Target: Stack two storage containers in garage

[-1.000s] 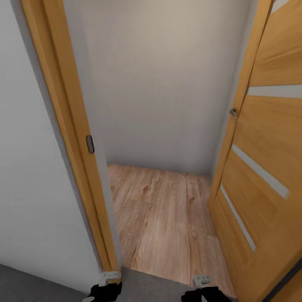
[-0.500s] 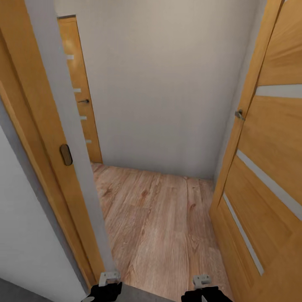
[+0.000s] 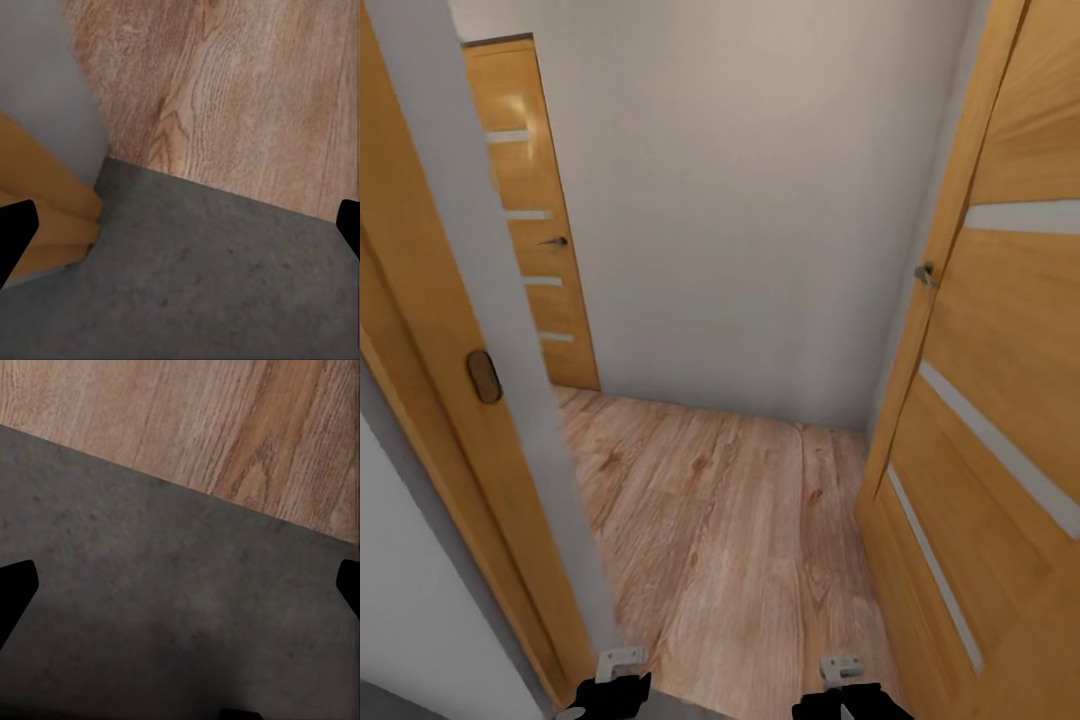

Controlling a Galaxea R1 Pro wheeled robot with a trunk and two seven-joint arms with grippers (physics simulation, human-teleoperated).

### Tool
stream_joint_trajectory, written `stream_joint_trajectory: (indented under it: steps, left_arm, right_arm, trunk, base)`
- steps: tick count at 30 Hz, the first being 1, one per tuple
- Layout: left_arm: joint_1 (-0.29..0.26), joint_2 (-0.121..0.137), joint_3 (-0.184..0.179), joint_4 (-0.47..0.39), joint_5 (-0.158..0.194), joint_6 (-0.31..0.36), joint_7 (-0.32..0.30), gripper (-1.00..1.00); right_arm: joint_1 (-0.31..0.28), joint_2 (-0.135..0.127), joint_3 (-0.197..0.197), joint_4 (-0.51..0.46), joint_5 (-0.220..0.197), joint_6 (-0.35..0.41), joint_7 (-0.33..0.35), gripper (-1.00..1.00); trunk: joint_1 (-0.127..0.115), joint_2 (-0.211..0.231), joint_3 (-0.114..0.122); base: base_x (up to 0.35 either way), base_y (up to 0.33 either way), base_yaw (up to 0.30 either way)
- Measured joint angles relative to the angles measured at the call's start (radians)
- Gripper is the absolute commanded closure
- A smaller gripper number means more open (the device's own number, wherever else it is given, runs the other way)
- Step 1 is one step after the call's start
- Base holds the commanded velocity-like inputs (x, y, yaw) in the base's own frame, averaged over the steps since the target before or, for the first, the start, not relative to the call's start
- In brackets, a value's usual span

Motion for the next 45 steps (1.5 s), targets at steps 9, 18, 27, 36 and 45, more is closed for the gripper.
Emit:
stream_joint_trajectory:
  steps: [9,18,27,36,45]
  left_arm:
    - [0.0,0.001,0.0,0.0,0.001,-0.001,0.0,-1.0]
    - [0.0,0.001,0.0,0.0,0.001,-0.001,-0.001,-1.0]
    - [0.0,0.002,0.0,0.0,0.001,-0.001,-0.001,-1.0]
    - [0.0,0.002,0.0,0.0,0.002,-0.001,-0.001,-1.0]
    - [0.0,0.002,0.0,0.0,0.002,-0.001,-0.001,-1.0]
  right_arm:
    - [0.0,0.0,0.0,0.0,0.0,0.0,0.0,-1.0]
    - [0.0,0.0,0.0,0.0,0.0,0.0,-0.001,-1.0]
    - [0.0,0.0,0.0,0.0,0.0,0.0,-0.001,-1.0]
    - [0.0,0.0,0.0,0.0,0.0,0.0,-0.001,-1.0]
    - [0.0,0.0,-0.001,0.0,0.0,0.0,-0.001,-1.0]
  trunk:
    - [0.0,0.0,0.0]
    - [0.0,0.0,0.0]
    - [0.0,0.0,0.0]
    - [0.0,0.0,0.0]
    - [0.0,0.0,0.0]
  base:
    - [0.165,-0.079,0.0]
    - [0.176,-0.071,0.0]
    - [0.164,-0.07,0.0]
    - [0.12,-0.064,0.0]
    - [0.113,-0.007,0.0]
